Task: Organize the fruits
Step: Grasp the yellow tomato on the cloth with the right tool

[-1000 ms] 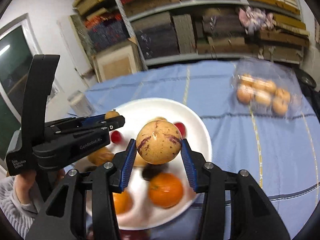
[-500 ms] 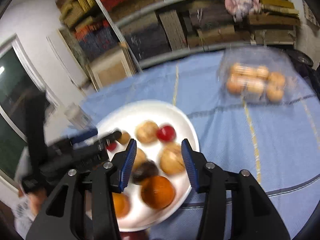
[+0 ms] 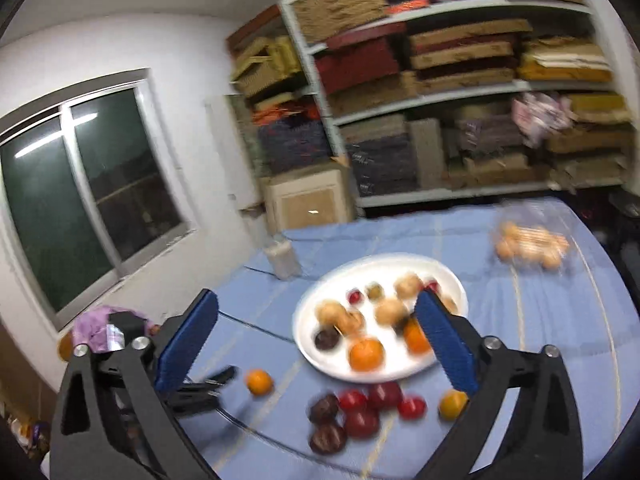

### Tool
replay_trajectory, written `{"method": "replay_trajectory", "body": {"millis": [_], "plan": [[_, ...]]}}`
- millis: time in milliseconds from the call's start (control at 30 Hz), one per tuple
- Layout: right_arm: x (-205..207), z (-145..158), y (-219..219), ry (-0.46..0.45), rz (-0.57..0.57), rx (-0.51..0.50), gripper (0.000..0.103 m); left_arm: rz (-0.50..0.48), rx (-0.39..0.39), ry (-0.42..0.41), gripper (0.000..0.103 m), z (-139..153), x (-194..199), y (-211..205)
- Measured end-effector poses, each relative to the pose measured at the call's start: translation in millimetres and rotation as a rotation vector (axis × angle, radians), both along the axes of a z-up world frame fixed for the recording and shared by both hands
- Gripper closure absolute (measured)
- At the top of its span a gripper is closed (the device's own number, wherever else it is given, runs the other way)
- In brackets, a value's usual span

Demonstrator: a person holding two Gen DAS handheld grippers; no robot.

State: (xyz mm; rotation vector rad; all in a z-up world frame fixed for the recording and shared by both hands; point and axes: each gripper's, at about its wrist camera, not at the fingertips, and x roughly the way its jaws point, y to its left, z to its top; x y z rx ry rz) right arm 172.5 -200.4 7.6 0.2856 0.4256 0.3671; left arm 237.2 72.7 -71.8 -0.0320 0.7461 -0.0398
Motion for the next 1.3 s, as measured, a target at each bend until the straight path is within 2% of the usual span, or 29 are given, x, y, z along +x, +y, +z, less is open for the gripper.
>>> {"method": "replay_trajectory", "body": {"millis": [67, 100, 167, 267, 300, 367, 400, 467, 533, 600, 667, 767, 867, 900, 933, 1033, 1300], "plan": [[-16, -27, -13, -0.005, -0.069, 0.023, 0.005, 0.021, -0.007, 0.018, 0.004, -11, -5, 3], [-25, -45, -26, -0.009, -0.139, 0.037, 0.005, 0.026, -0.01, 0.018, 0.004, -13, -6, 4], [-32, -68, -39, 0.018, -0.221, 0.052, 0.005, 0.038, -0.009, 0.013, 0.004, -15, -8, 5], [-24, -85, -51, 0.106, -0.221, 0.093, 0.005, 0.044, 0.005, 0.011, 0.004, -18, -9, 3], [-20, -89, -47, 0.134, -0.213, 0.069, 0.005, 0.036, 0.017, 0.023, 0.004, -20, -9, 0], [-14, -96, -34, 0.179, -0.195, -0.05, 0.005, 0.02, 0.031, 0.05, 0.004, -29, -11, 0], [-10, -100, -22, 0.196, -0.202, -0.179, 0.005, 0.011, 0.033, 0.068, 0.004, -31, -11, -1], [-6, -104, -12, 0.202, -0.231, -0.349, 0.005, -0.005, 0.033, 0.1, 0.004, -36, -8, -4], [-3, -106, -10, 0.199, -0.244, -0.399, 0.005, -0.016, 0.045, 0.131, 0.004, -40, -5, -7], [5, -108, -22, 0.229, -0.207, -0.339, 0.005, -0.022, 0.054, 0.177, 0.004, -48, -1, -8], [17, -112, -36, 0.27, -0.201, -0.268, 0.005, -0.021, 0.067, 0.18, 0.003, -50, 0, -10], [36, -113, -47, 0.303, -0.201, -0.27, 0.008, -0.024, 0.06, 0.184, 0.003, -51, 0, -9], [51, -122, -48, 0.346, -0.164, -0.321, 0.041, -0.022, 0.064, 0.185, 0.003, -52, 1, -8], [55, -126, -49, 0.366, -0.153, -0.303, 0.044, -0.021, 0.063, 0.185, 0.003, -52, 1, -8], [57, -132, -52, 0.386, -0.138, -0.265, 0.044, -0.021, 0.063, 0.186, 0.003, -52, 1, -8], [63, -140, -50, 0.423, -0.106, -0.245, 0.044, -0.019, 0.065, 0.186, 0.003, -51, 1, -8], [69, -143, -39, 0.439, -0.089, -0.269, 0.044, -0.02, 0.064, 0.187, 0.003, -51, 2, -8]]}}
